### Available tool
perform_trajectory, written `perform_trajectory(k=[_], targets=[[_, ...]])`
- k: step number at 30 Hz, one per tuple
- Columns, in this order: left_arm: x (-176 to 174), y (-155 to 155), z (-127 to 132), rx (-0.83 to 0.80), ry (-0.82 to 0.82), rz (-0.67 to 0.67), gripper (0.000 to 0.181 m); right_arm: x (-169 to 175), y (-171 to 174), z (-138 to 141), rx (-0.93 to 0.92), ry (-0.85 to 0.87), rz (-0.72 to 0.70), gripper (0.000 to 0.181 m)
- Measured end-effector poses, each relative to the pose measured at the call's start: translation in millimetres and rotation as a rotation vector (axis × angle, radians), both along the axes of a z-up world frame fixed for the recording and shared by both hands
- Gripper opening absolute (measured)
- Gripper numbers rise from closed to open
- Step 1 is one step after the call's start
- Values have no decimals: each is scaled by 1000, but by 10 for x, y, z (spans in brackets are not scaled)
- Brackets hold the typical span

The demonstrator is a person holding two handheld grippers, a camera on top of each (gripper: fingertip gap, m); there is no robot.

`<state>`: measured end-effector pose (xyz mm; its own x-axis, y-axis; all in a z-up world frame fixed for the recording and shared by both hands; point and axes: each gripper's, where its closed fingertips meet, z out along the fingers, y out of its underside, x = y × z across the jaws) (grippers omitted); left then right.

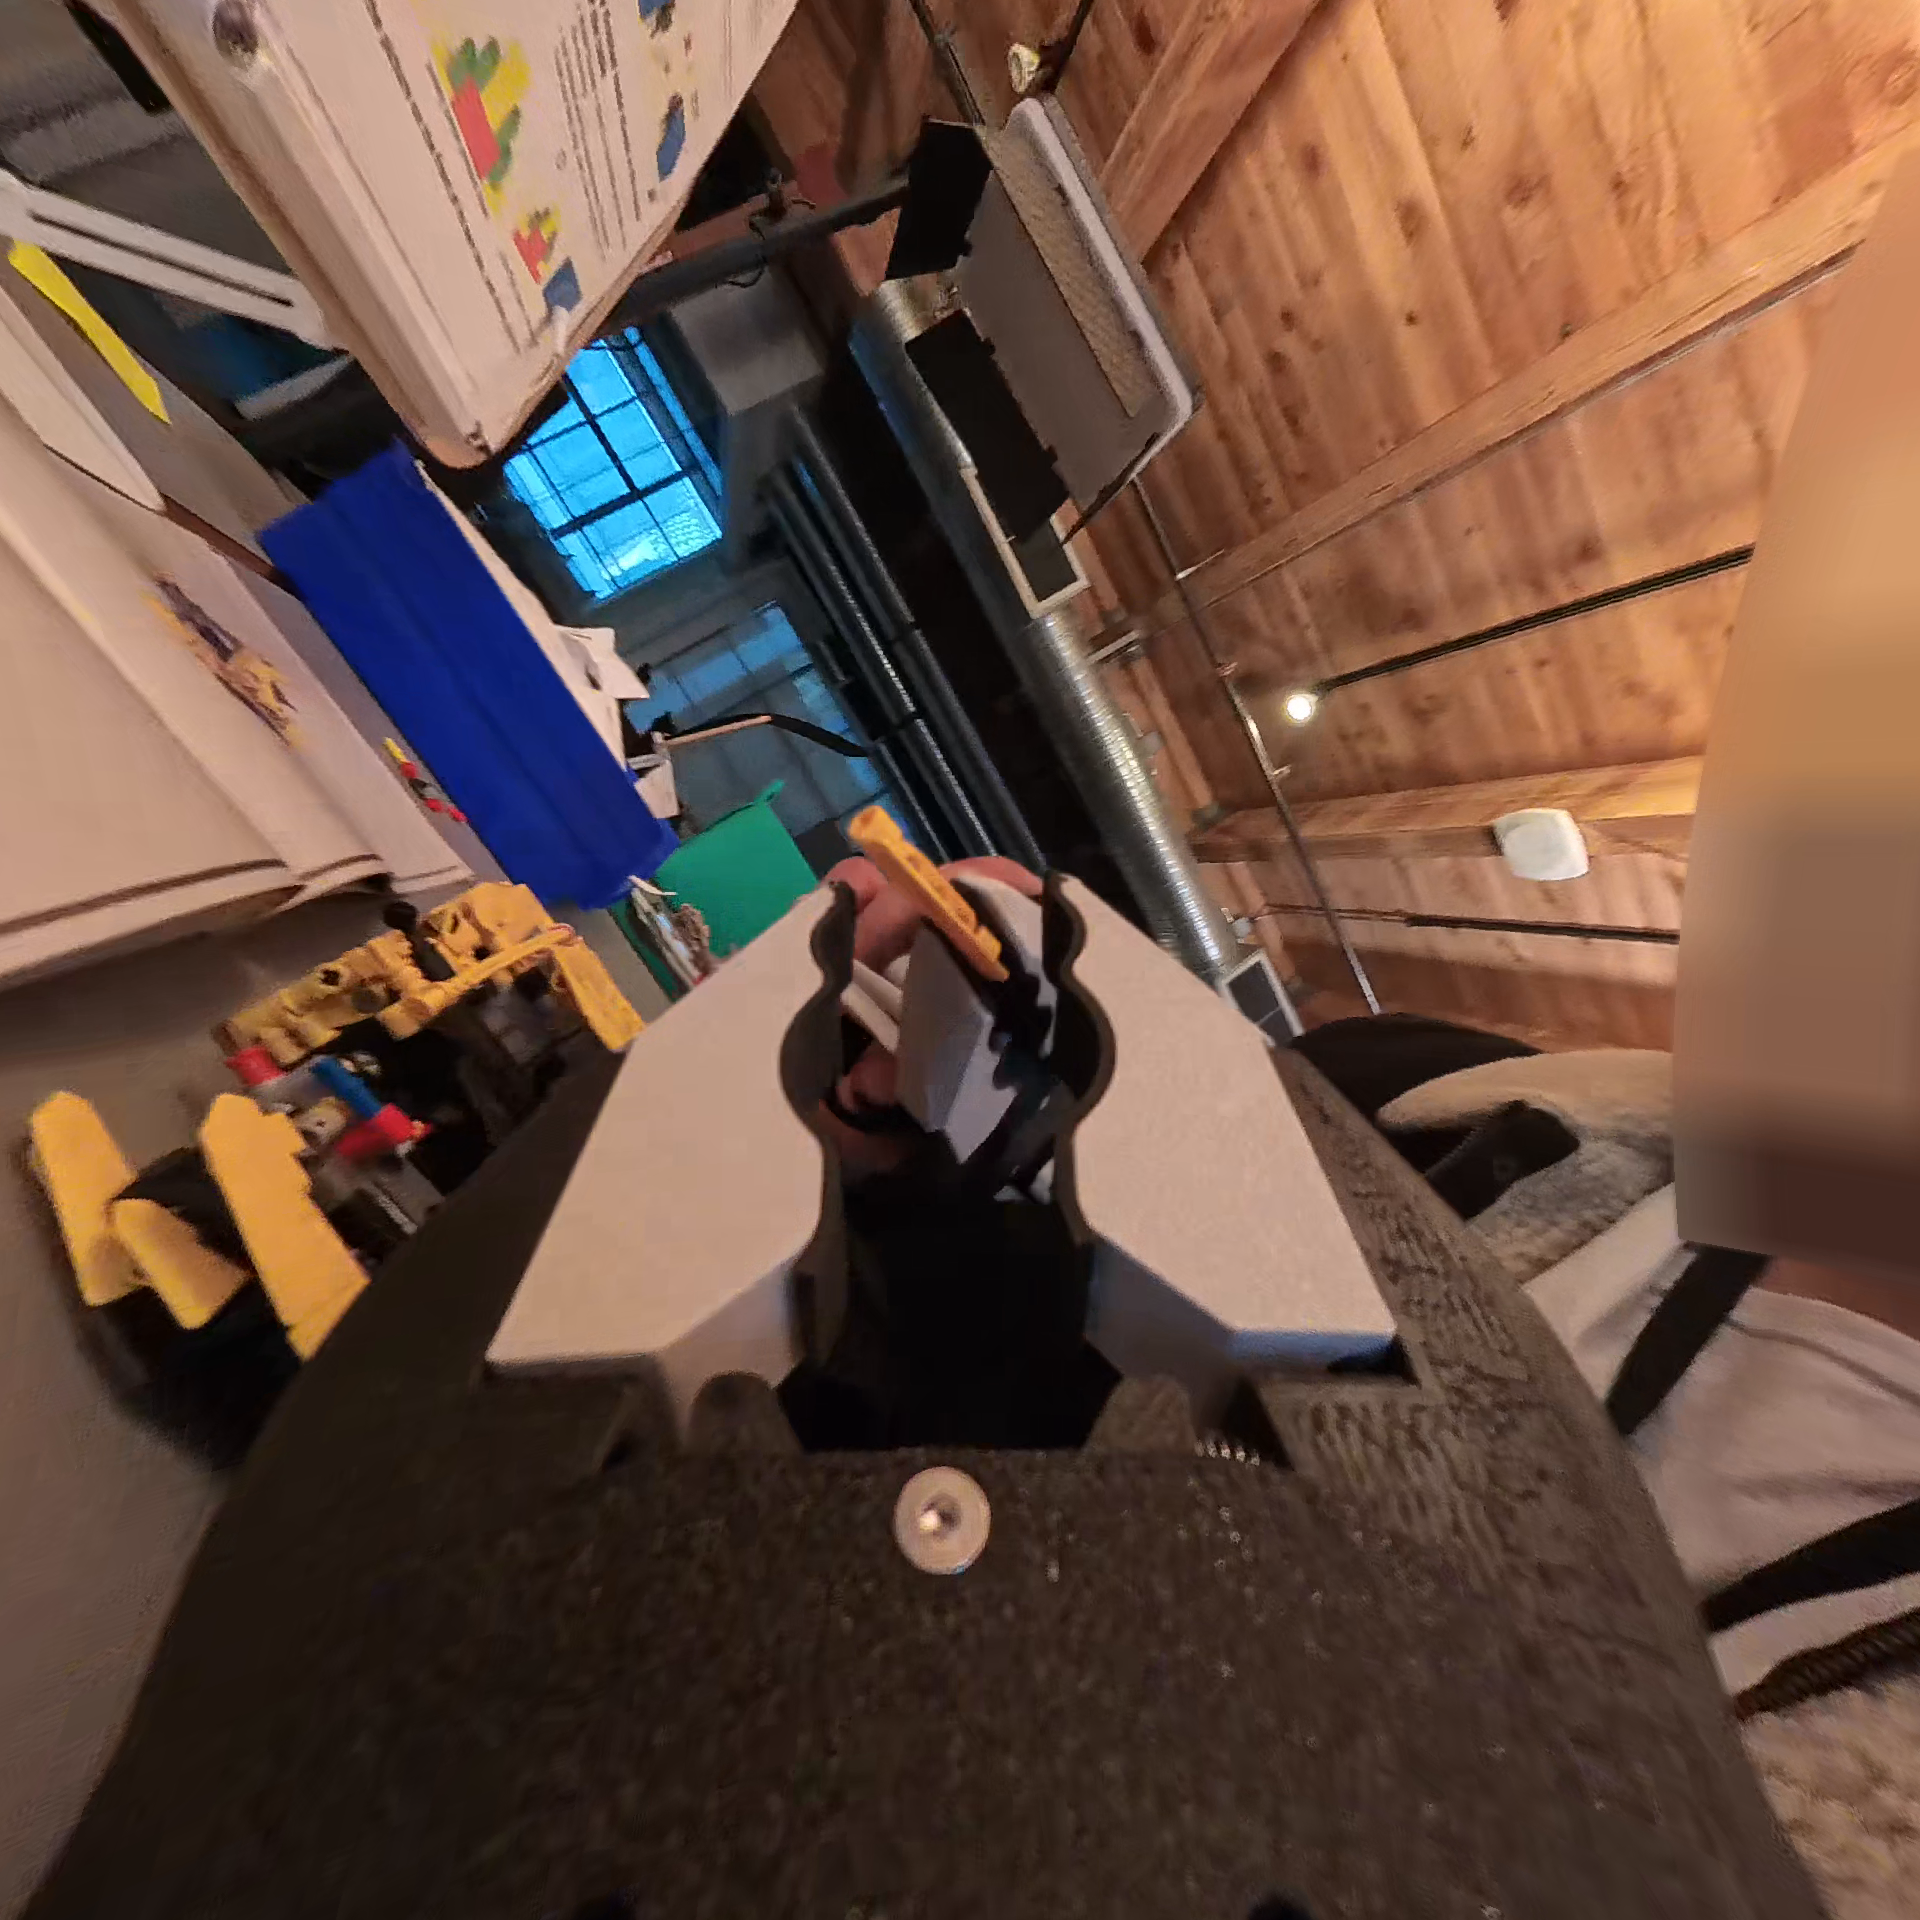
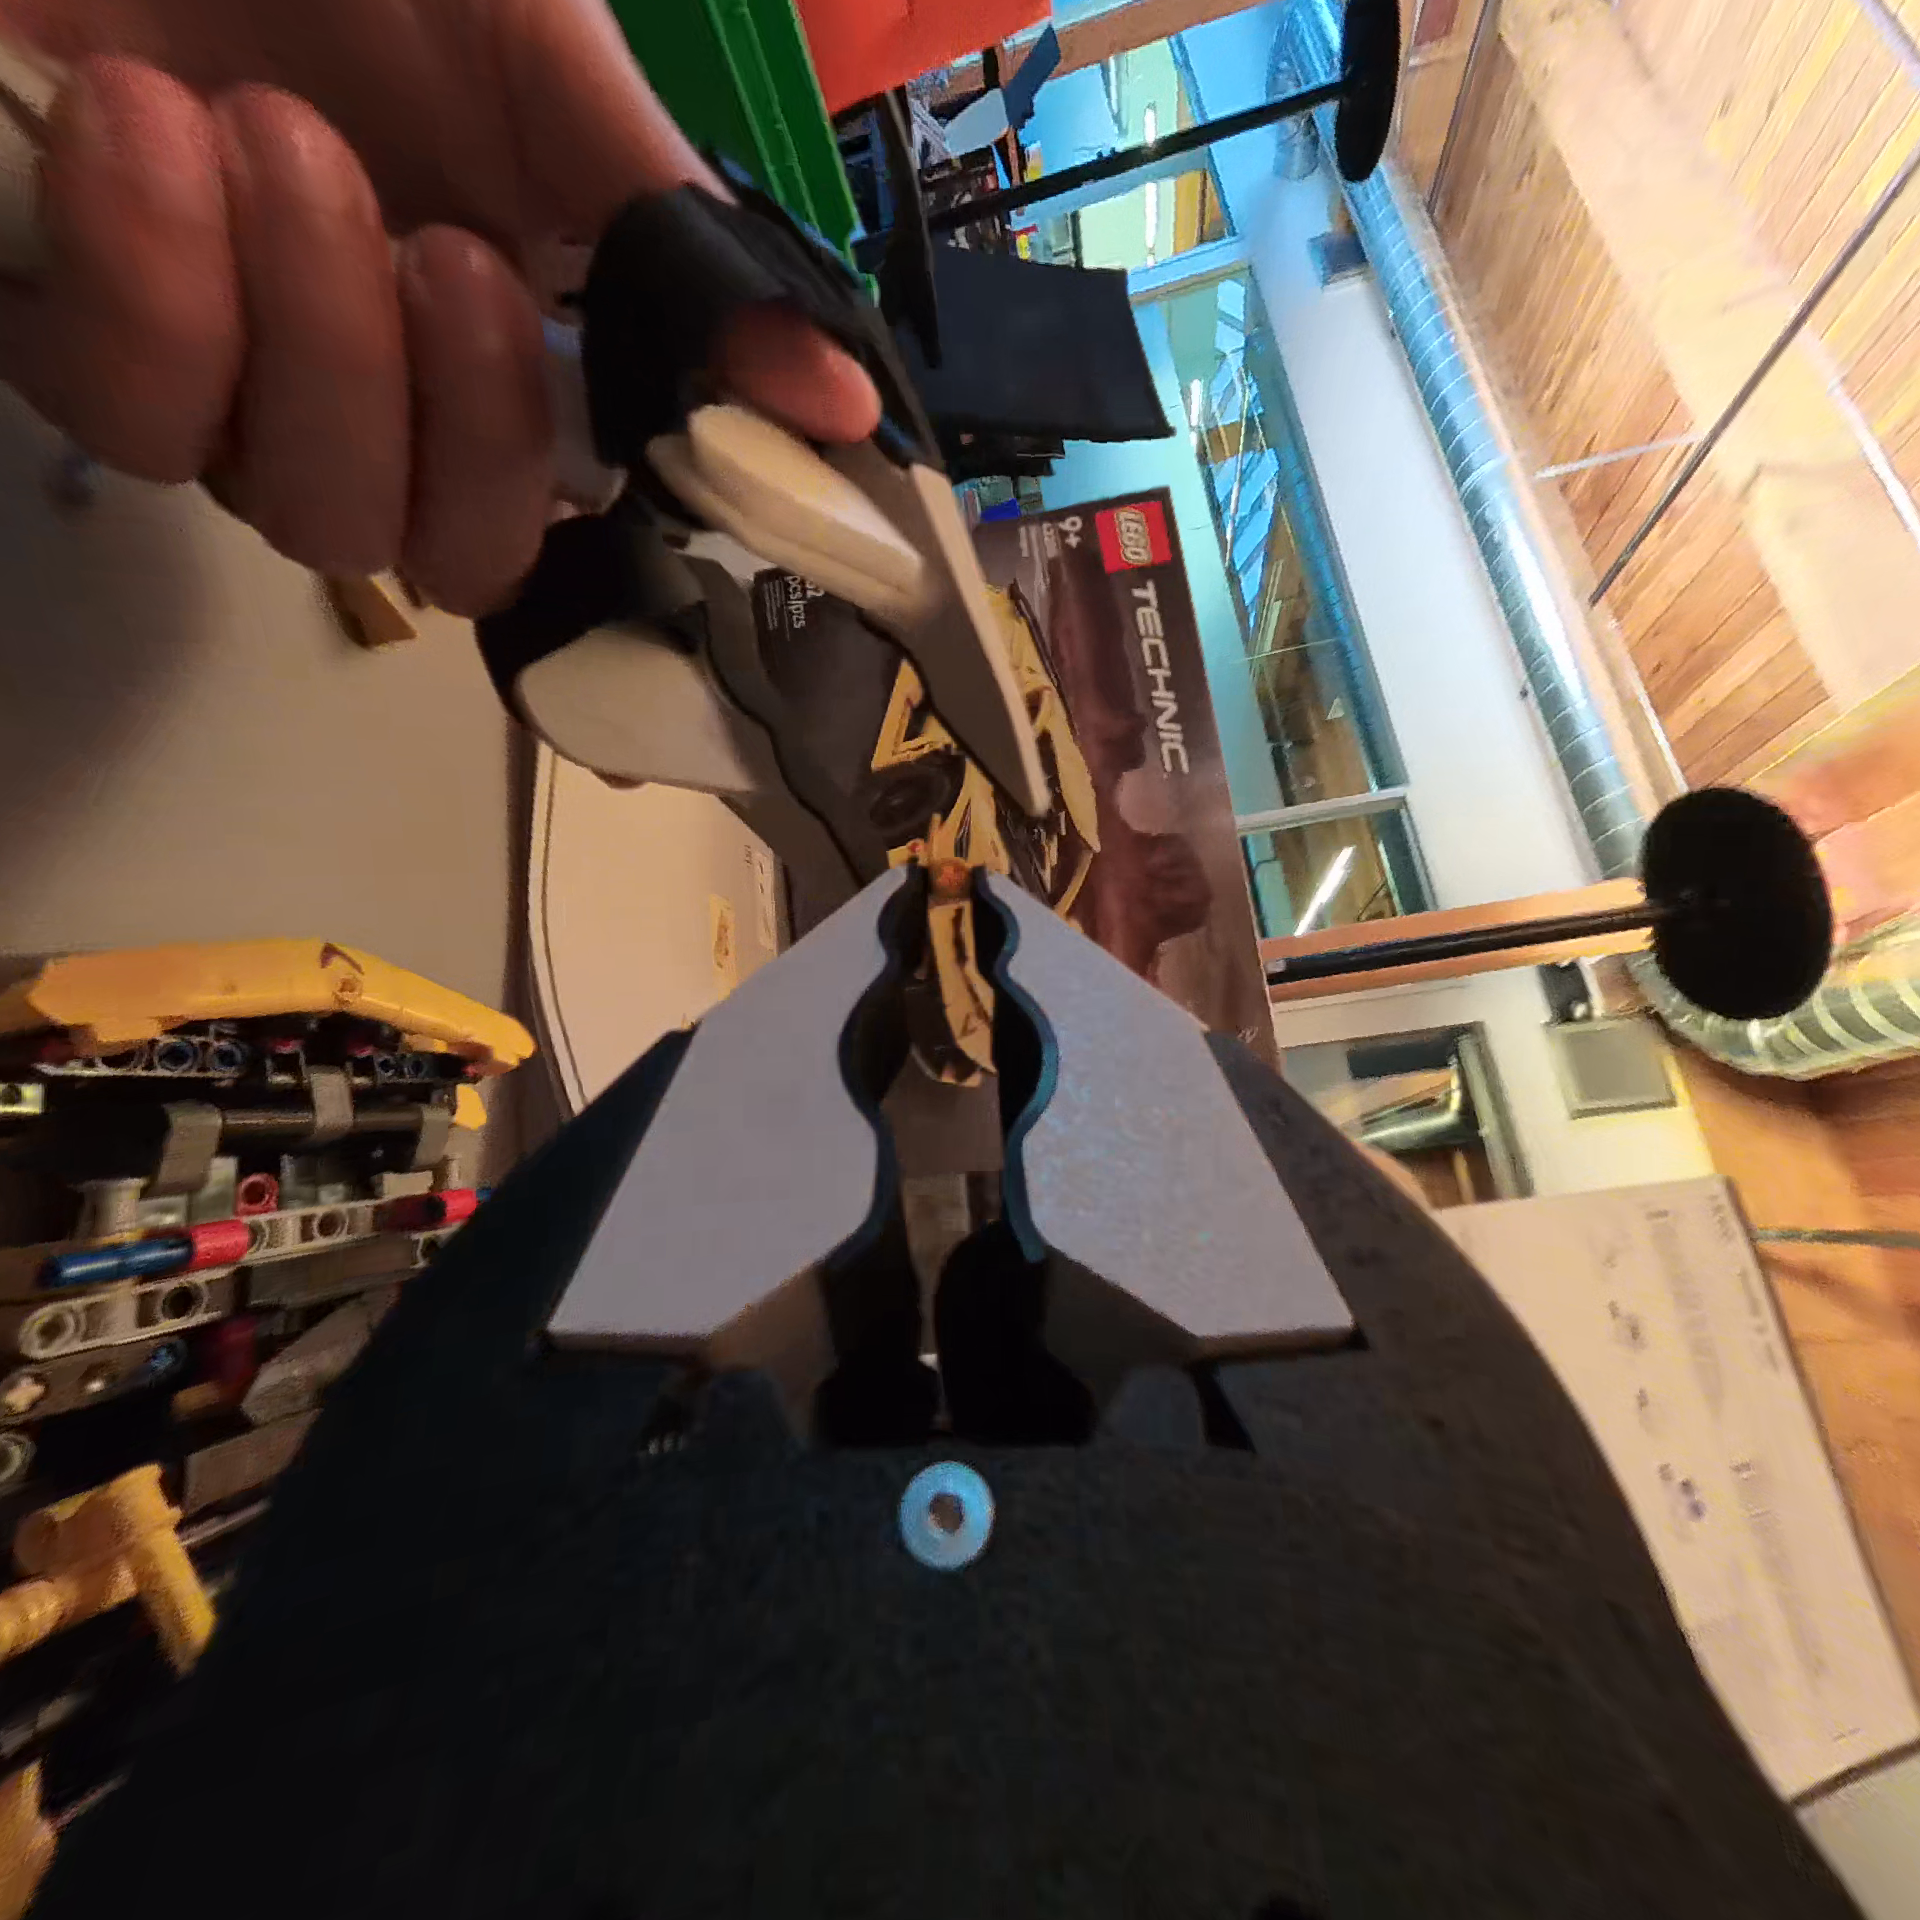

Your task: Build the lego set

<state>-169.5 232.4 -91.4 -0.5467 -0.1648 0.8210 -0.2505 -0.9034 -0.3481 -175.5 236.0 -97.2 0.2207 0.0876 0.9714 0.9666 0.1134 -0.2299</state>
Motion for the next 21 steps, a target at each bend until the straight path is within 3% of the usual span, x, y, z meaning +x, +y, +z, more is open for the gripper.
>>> perform_trajectory(k=[4,7,10,13,15,17,20,21], targets=[[-18,30,-55,-51,9,-25,11,-87,21,-51,71,-124,20,6],[-8,31,-112,-85,36,-52,9,-72,15,-109,108,-179,13,6],[10,37,-187,-35,80,-34,8,-37,18,-184,107,-128,-16,7],[-41,-6,-111,51,43,-40,8,-99,-22,-152,1,132,-4,17],[-108,-52,-34,76,-3,-77,8,-206,-100,-111,-177,353,79,33],[-178,-178,-15,113,-24,-160,8,-272,-171,-25,-346,551,152,62],[-304,-424,95,134,-103,-298,8,-298,-306,22,-554,690,243,68],[-345,-488,141,124,-132,-340,8,-343,-385,1,-629,716,291,57]])
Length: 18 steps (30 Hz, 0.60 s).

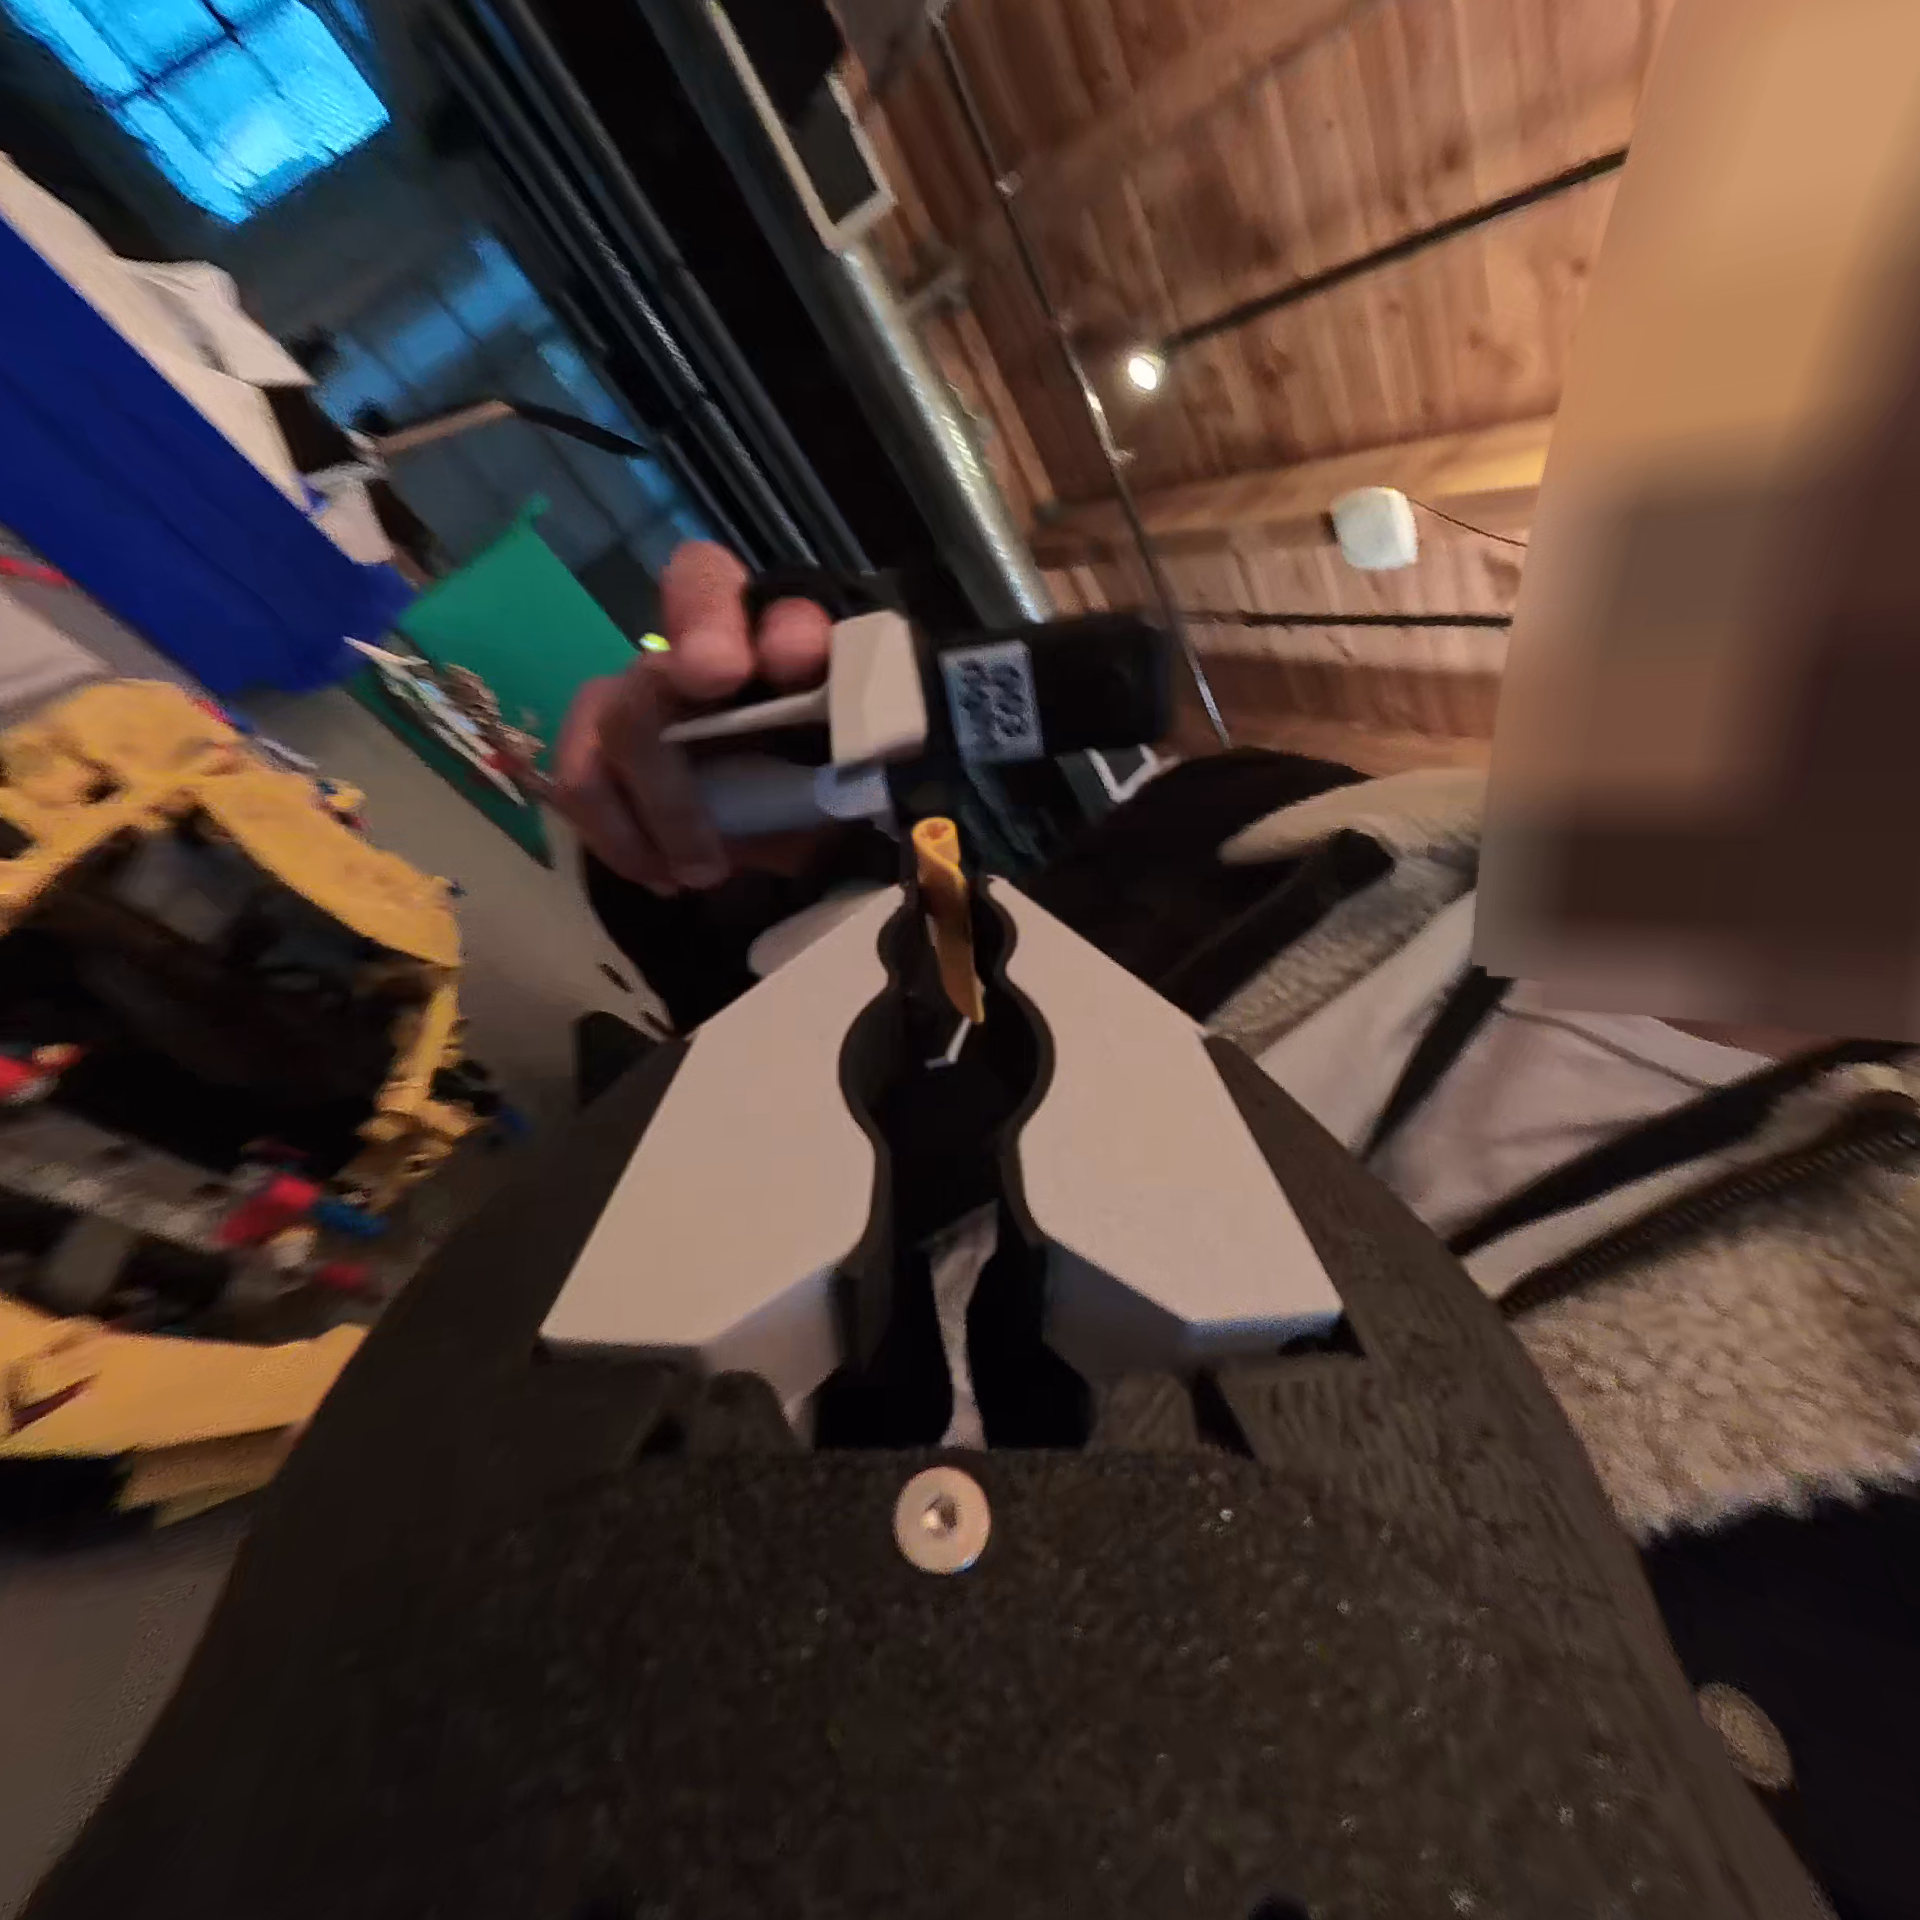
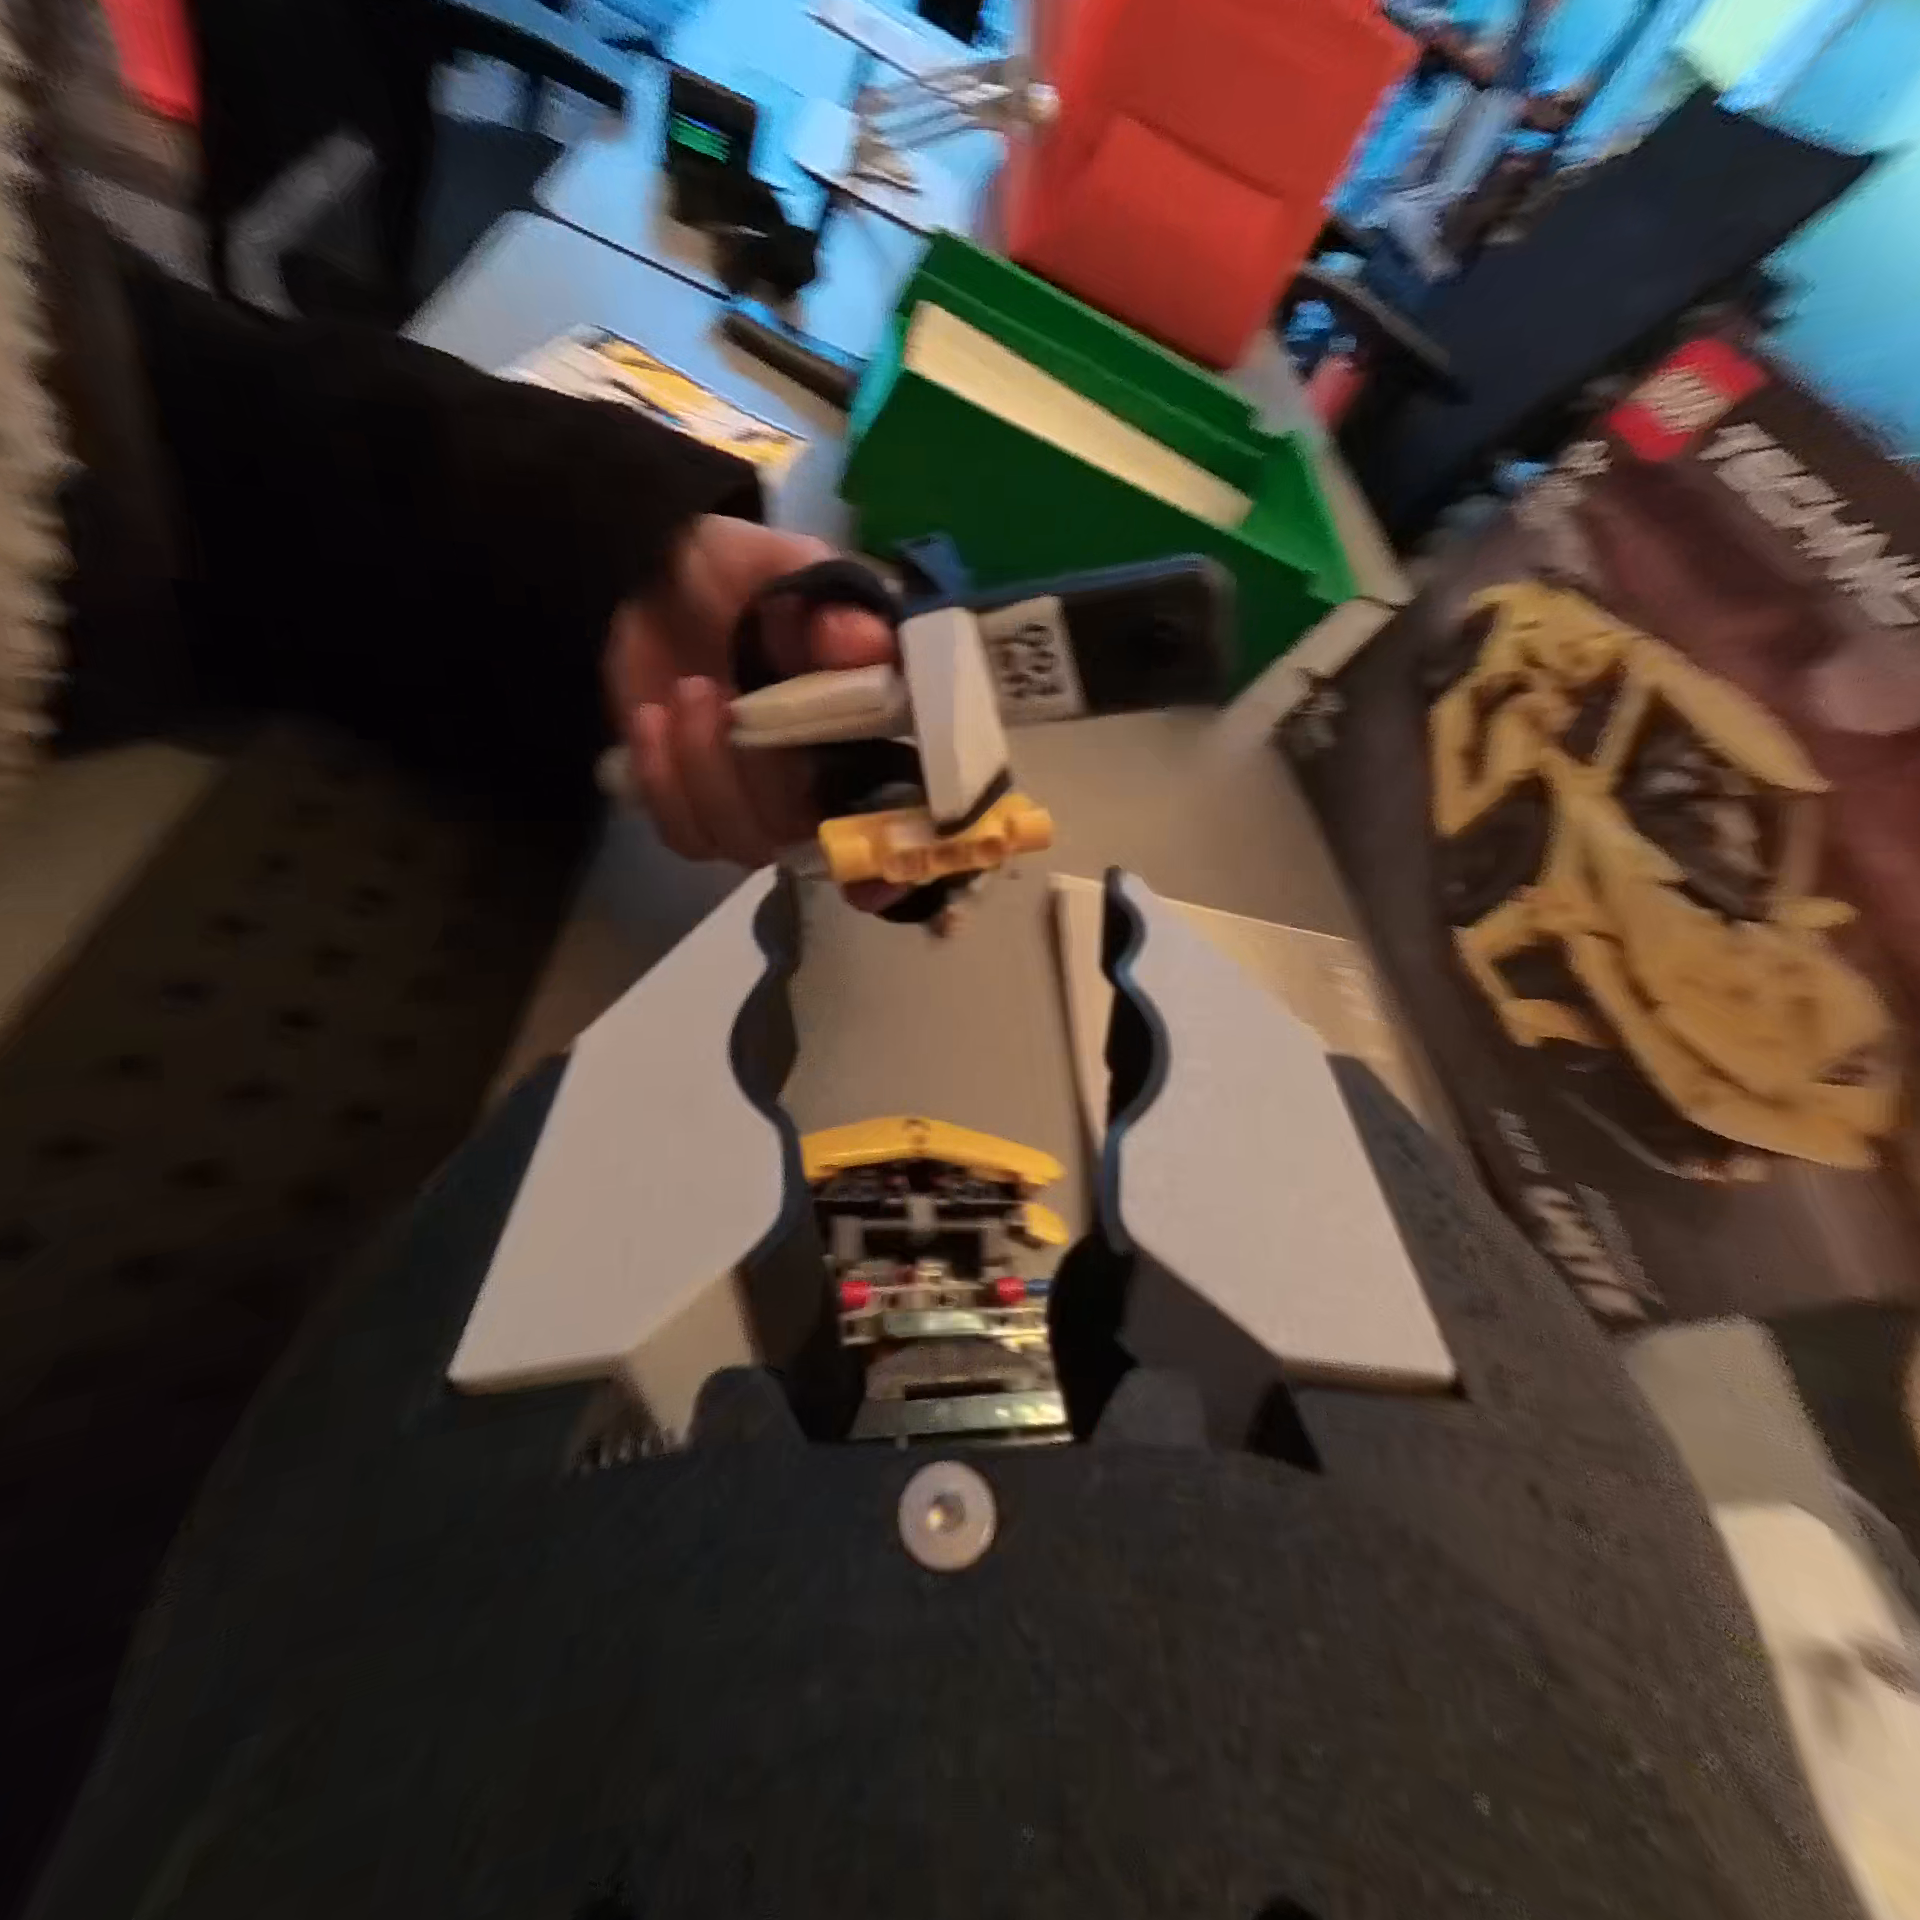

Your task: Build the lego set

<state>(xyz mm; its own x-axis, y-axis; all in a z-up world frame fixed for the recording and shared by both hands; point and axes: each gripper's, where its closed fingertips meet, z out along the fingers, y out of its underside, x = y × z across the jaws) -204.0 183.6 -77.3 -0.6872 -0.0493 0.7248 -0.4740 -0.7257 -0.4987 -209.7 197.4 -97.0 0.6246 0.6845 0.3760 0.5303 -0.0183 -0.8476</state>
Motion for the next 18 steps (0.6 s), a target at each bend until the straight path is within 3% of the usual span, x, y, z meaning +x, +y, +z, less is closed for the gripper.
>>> perform_trajectory(k=[6,12,18], targets=[[-42,-46,54,-49,-20,-54,7,-41,-87,103,66,47,71,41],[-85,-138,50,-33,-23,-112,7,-122,-174,127,120,55,95,40],[-109,-244,2,14,-11,-153,7,-167,-257,206,9,170,146,46]])
